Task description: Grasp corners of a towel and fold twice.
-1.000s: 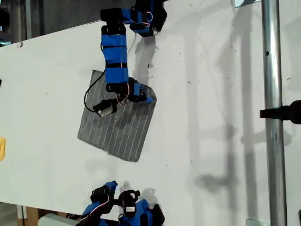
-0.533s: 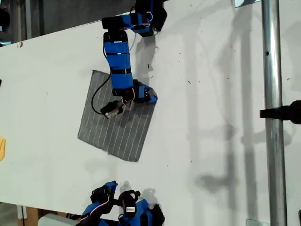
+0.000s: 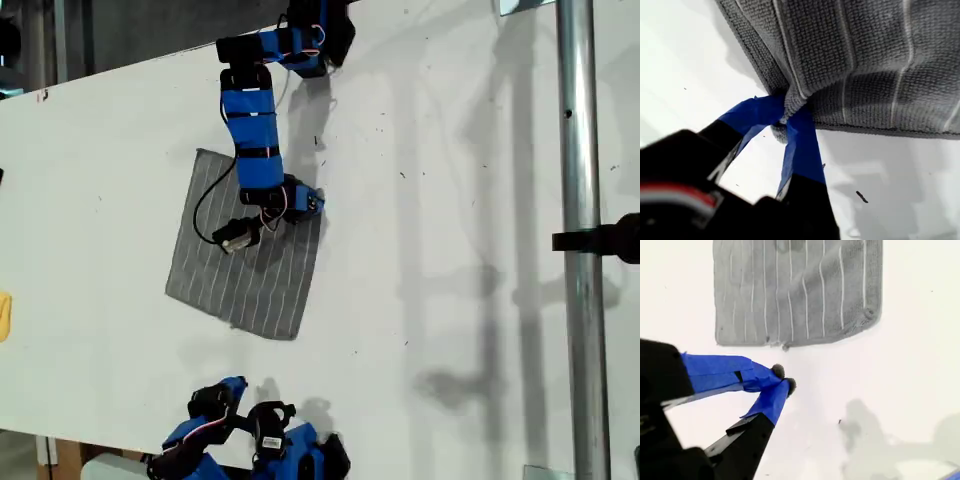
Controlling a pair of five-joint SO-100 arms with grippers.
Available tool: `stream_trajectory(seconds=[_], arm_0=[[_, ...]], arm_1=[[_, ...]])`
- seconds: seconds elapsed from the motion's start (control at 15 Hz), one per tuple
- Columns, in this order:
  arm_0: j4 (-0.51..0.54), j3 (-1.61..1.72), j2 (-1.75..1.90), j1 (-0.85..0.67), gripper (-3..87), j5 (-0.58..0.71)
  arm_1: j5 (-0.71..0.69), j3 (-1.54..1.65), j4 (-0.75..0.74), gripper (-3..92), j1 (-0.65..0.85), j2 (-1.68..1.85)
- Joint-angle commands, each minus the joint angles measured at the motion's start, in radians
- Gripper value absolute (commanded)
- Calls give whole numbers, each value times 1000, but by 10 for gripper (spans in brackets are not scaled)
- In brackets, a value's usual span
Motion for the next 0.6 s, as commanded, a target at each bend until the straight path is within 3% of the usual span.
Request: stream_trajectory(seconds=[0.0,0.07,0.2,0.4,0.53], arm_0=[[48,-285,-163,89,96,147],[49,-360,-198,109,200,170],[67,-468,-252,86,292,252],[64,-491,-310,91,297,287],[-17,-357,-333,127,297,262]], arm_1=[[3,-40,-17,-2,-2,29],[5,-38,-17,-2,-3,34],[8,-38,-17,-2,-11,37],[11,-28,-17,-2,-15,52],[11,-26,-17,-2,-15,60]])
